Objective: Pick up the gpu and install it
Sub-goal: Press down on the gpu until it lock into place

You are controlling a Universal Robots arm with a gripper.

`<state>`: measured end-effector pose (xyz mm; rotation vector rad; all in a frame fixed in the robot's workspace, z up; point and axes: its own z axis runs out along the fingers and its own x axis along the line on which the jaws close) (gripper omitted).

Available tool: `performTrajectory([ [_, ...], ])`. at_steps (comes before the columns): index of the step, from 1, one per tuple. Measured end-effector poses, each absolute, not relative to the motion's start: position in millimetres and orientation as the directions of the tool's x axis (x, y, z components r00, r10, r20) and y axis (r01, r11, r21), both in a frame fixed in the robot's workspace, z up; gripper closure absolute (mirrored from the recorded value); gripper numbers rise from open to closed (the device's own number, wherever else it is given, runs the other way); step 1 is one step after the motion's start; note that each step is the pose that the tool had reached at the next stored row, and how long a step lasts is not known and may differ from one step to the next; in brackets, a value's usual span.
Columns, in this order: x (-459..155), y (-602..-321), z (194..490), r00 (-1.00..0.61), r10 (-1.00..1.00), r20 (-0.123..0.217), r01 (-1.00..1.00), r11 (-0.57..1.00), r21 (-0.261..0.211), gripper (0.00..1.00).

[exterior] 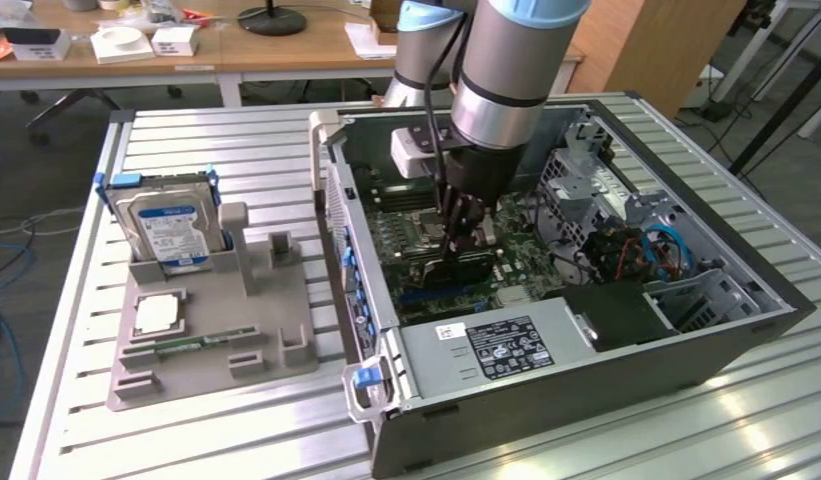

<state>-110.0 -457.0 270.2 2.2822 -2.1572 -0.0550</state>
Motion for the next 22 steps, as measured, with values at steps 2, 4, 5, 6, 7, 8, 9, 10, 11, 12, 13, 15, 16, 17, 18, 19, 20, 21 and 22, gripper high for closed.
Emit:
performTrajectory([
  [2,-110.1,-457.0,269.4,0.056,-0.998,-0.025,-0.998,-0.056,0.025,0.90],
  [4,-110.1,-457.1,269.4,0.056,-0.998,-0.025,-0.998,-0.057,0.025,0.90],
  [5,-110.0,-457.1,269.4,0.056,-0.998,-0.025,-0.998,-0.057,0.025,0.90],
  [6,-110.0,-457.0,269.1,0.056,-0.998,-0.025,-0.998,-0.057,0.025,0.90],
  [7,-110.0,-457.0,268.4,0.056,-0.998,-0.025,-0.998,-0.057,0.024,0.90],
  [8,-110.0,-457.1,268.0,0.056,-0.998,-0.025,-0.998,-0.057,0.025,0.90],
  [9,-110.1,-457.1,268.0,0.056,-0.998,-0.025,-0.998,-0.057,0.025,0.90],
  [10,-110.1,-457.1,268.0,0.056,-0.998,-0.025,-0.998,-0.057,0.025,0.90],
  [11,-110.1,-457.1,268.0,0.056,-0.998,-0.025,-0.998,-0.057,0.025,0.90],
  [12,-110.1,-457.1,267.9,0.056,-0.998,-0.025,-0.998,-0.057,0.025,0.90],
  [13,-110.1,-457.1,267.9,0.056,-0.998,-0.025,-0.998,-0.057,0.025,0.90],
  [15,-110.4,-457.1,267.1,0.056,-0.998,-0.026,-0.998,-0.057,0.024,0.90],
  [16,-110.6,-457.1,266.9,0.056,-0.998,-0.026,-0.998,-0.057,0.025,0.90],
  [17,-110.6,-457.1,266.9,0.056,-0.998,-0.026,-0.998,-0.057,0.025,0.90],
  [18,-110.6,-457.1,266.9,0.056,-0.998,-0.026,-0.998,-0.057,0.025,0.90],
  [19,-110.6,-457.1,266.9,0.056,-0.998,-0.026,-0.998,-0.057,0.025,0.90],
  [20,-110.8,-457.1,266.8,0.056,-0.998,-0.026,-0.998,-0.057,0.025,0.90],
  [21,-111.3,-457.1,266.5,0.056,-0.998,-0.026,-0.998,-0.056,0.025,0.90],
  [22,-111.8,-457.1,266.3,0.056,-0.998,-0.027,-0.998,-0.056,0.025,0.90],
])
